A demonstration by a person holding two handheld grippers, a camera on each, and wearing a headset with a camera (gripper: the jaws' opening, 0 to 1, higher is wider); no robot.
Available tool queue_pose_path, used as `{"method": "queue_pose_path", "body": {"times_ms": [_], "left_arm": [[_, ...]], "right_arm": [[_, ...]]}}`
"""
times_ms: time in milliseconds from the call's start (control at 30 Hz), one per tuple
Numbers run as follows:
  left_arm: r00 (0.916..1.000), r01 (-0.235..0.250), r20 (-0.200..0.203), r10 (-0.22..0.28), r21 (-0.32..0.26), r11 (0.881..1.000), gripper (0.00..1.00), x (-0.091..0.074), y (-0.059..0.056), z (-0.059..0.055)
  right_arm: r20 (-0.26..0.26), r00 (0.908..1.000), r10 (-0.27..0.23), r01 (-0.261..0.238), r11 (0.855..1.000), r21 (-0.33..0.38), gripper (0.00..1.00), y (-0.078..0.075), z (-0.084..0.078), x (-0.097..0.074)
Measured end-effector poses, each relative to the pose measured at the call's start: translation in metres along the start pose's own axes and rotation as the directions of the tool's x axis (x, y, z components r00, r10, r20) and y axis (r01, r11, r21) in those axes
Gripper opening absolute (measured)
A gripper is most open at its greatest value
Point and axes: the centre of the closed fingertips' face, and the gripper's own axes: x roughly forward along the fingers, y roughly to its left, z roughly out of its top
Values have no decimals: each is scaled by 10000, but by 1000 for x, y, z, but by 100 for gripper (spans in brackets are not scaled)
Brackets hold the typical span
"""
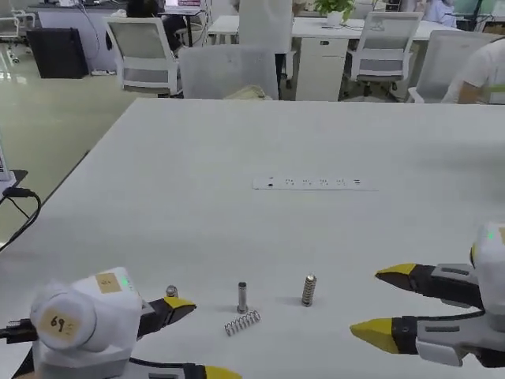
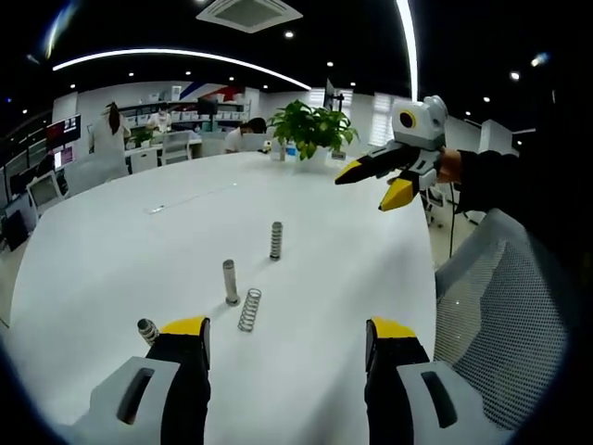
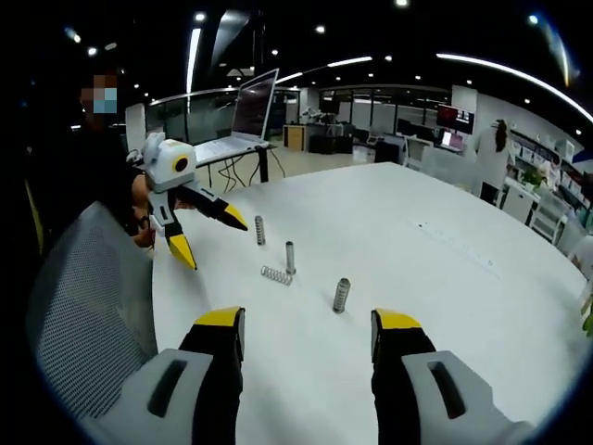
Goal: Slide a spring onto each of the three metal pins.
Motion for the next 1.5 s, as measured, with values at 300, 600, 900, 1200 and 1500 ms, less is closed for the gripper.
{"method": "queue_pose_path", "body": {"times_ms": [300, 600, 900, 1200, 1500], "left_arm": [[9999, -161, 23, 162, -353, 9992, 56, 20, 16, -10], [9998, -200, 17, 201, -447, 9988, 42, 39, 24, -13], [9984, -506, -269, 501, -204, 9985, 28, 51, 33, -22], [9980, -530, -356, 523, -208, 9984, 18, 60, 35, -25], [9973, -477, -550, 485, 162, 9987, 9, 61, 34, -31]], "right_arm": [[259, 9996, 99, -112, 9987, 503, 64, -2, -6, 6], [163, 9998, -112, 94, 9947, 1026, 73, -1, -19, 4], [183, 9997, -153, 130, 9923, 1235, 72, 2, -21, 7], [156, 9991, -396, 372, 9903, 1336, 70, -6, -24, 2], [80, 9996, -257, 245, 9913, 1295, 69, -3, -26, 5]]}}
